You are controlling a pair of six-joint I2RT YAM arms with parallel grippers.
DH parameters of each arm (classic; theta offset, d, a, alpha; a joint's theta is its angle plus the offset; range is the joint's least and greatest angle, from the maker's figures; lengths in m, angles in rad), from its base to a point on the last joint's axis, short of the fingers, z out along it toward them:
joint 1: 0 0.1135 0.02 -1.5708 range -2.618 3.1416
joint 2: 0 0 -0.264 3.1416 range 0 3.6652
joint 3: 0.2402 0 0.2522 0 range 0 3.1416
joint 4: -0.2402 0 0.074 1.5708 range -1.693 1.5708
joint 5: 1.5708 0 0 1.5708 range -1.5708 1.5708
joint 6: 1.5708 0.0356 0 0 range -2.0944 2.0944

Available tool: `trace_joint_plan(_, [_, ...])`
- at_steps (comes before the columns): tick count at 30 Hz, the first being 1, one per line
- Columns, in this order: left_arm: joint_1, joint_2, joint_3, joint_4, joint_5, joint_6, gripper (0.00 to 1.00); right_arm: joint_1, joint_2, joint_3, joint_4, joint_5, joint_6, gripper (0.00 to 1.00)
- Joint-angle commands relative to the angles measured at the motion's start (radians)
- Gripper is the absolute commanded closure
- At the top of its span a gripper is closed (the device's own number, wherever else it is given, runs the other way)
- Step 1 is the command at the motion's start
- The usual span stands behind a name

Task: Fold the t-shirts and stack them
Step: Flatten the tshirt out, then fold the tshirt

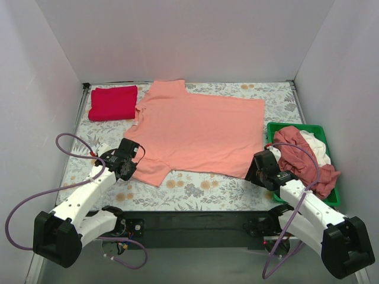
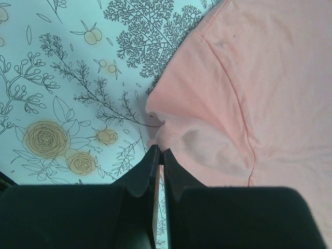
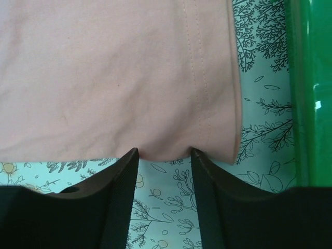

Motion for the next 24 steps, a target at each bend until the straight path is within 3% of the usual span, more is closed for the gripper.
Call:
trace_joint_plan(1, [0.005, 0.001, 0.034, 0.020, -0.008, 0.012, 1.00, 0.000, 0.014, -0.007, 0.021, 0.045, -0.005, 0.50])
trace_joint_plan(10, [0.007, 0.014, 0.048, 0.023, -0.007, 0.019, 1.00, -0.001, 0.035, -0.021, 0.047, 0.060, -0.008, 0.81])
trace_joint_plan(12, [0.007, 0.011, 0.051, 0.024, -0.004, 0.021, 1.00, 0.000, 0.023, -0.021, 0.045, 0.059, -0.011, 0.99])
trace_joint_plan(24, [0.005, 0.015, 0.117, 0.073, 0.007, 0.050, 1.00, 0.000, -0.054, 0.035, 0.042, 0.086, -0.086, 0.99])
